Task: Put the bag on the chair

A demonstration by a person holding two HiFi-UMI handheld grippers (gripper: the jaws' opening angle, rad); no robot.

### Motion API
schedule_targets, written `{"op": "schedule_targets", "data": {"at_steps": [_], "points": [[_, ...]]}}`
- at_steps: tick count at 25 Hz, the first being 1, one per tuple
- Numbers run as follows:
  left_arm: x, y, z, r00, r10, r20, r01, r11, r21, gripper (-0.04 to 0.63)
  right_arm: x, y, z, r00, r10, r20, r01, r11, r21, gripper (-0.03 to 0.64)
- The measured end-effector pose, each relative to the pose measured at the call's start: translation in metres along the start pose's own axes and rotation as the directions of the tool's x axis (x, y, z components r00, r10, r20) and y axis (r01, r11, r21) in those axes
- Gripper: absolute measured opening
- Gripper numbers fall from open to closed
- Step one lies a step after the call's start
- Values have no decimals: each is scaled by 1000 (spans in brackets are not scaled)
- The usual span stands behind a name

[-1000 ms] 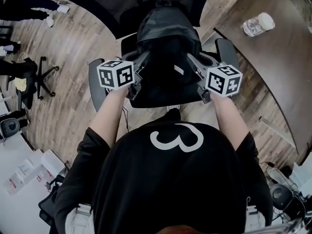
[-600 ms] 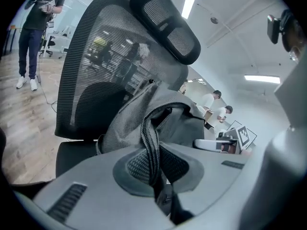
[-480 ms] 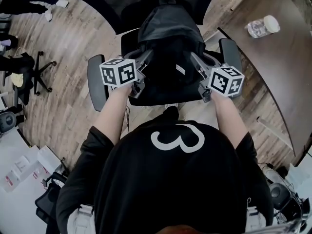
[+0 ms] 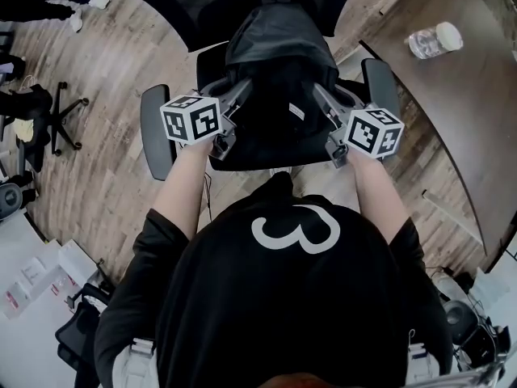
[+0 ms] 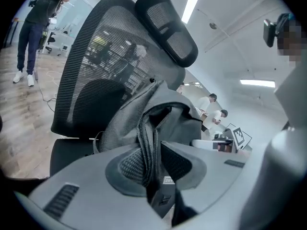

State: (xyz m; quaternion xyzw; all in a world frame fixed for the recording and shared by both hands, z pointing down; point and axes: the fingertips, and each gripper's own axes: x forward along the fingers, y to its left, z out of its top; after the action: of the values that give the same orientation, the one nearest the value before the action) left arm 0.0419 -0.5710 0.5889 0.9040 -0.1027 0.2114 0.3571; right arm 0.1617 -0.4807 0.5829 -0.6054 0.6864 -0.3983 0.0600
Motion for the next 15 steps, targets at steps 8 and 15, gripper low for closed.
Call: {"op": "schedule_targets", "data": {"at_steps": [8,15], "points": [[-6,-2,-9,999,-29,-23,29,999,13,207,5,3,-1,1000,-5,-3,5,999,-36,63],[-23,-5,-13,1000,15,18,-15,1000,13,254,-10,11,-2,1000,-10,15,12,994,-111,182]]}}
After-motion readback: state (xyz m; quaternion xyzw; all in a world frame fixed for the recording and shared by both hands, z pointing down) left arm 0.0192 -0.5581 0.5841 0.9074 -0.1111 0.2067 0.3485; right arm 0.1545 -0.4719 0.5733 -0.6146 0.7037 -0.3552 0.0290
